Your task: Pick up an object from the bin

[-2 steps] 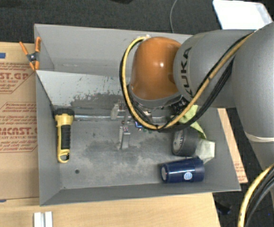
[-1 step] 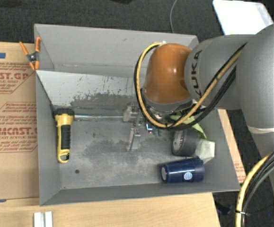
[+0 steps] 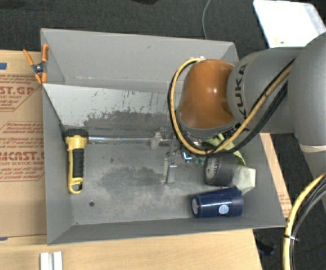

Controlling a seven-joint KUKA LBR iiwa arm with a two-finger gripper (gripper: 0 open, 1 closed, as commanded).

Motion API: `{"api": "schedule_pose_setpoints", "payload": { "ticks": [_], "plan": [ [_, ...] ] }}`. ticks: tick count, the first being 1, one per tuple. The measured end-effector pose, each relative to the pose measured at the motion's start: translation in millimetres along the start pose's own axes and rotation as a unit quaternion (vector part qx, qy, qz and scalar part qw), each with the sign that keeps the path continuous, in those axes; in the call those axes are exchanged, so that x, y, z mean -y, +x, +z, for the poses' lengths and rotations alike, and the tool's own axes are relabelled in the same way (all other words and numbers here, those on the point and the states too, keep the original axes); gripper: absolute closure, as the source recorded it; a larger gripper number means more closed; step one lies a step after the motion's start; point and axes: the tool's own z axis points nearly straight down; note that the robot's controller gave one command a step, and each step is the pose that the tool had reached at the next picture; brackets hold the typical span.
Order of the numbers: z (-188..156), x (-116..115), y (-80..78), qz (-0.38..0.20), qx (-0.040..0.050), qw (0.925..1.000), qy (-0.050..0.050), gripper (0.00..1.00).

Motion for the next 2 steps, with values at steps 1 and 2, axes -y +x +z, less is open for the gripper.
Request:
{"api": "schedule_pose_setpoints", "payload": {
  "ticks": [1, 2],
  "plan": [
    [4, 24, -0.4, 0.024, -0.0009, 0.9997, 0.000, 0.00],
    [22, 54, 13.2, -0.067, -0.0003, 0.9978, 0.000, 0.00]
  ]
}}
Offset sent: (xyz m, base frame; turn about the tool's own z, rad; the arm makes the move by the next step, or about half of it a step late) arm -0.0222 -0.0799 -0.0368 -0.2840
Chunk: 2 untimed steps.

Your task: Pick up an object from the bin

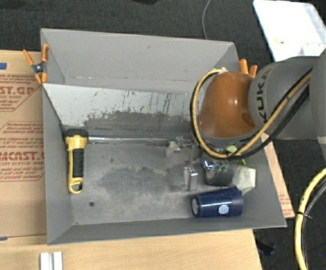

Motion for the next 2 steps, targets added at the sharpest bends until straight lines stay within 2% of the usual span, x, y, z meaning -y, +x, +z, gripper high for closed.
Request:
{"api": "schedule_pose_setpoints", "payload": {
  "ticks": [1, 2],
  "plan": [
    [8, 24, 7.8, -0.048, 0.0007, 0.9989, -0.001, 0.00],
    [13, 42, 8.7, 0.107, 0.0006, 0.9942, 0.000, 0.00]
  ]
}}
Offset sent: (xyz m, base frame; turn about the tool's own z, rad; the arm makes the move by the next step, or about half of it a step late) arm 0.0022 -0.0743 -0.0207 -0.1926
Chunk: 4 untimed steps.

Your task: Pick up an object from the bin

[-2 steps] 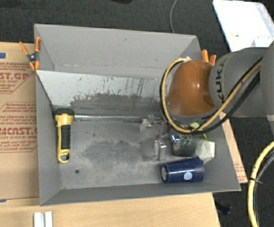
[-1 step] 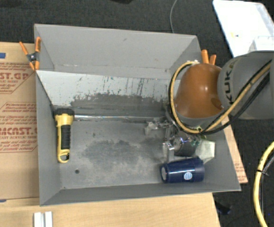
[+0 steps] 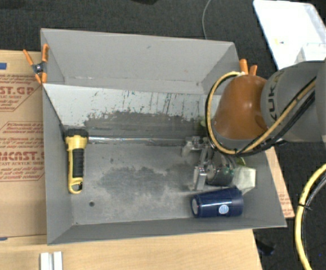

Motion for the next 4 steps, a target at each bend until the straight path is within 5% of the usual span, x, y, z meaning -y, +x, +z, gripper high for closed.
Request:
{"api": "schedule_pose_setpoints", "payload": {
  "ticks": [1, 2, 3, 4],
  "plan": [
    [1, 32, 3.1, -0.122, 0.0041, 0.9925, 0.000, 0.00],
    [4, 57, -1.0, -0.033, 0.0031, 0.9995, -0.001, 0.00],
    [4, 56, 7.4, 0.031, 0.0069, 0.9995, -0.002, 0.00],
    [-41, 67, 28.5, -0.054, 0.0114, 0.9985, -0.001, 0.00]
  ]
}}
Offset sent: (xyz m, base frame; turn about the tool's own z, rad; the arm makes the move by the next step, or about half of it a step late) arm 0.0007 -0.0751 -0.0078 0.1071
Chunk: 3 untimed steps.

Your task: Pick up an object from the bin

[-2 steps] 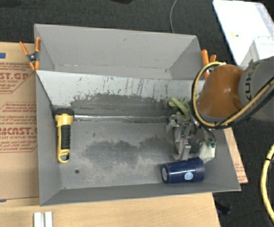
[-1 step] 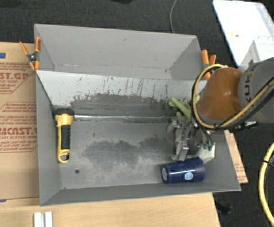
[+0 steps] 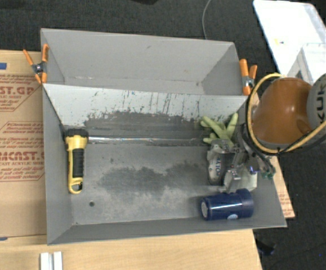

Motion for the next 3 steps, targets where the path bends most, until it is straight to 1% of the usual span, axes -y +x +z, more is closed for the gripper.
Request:
{"api": "schedule_pose_setpoints", "payload": {
  "ticks": [1, 2, 3],
  "plan": [
    [17, 19, -17.2, 0.015, 0.0029, 0.9999, -0.001, 0.00],
    [14, 25, -22.4, -0.030, 0.0006, 0.9996, 0.000, 0.00],
    [35, 30, -24.0, -0.037, 0.0211, 0.9991, 0.001, 0.00]
  ]
}}
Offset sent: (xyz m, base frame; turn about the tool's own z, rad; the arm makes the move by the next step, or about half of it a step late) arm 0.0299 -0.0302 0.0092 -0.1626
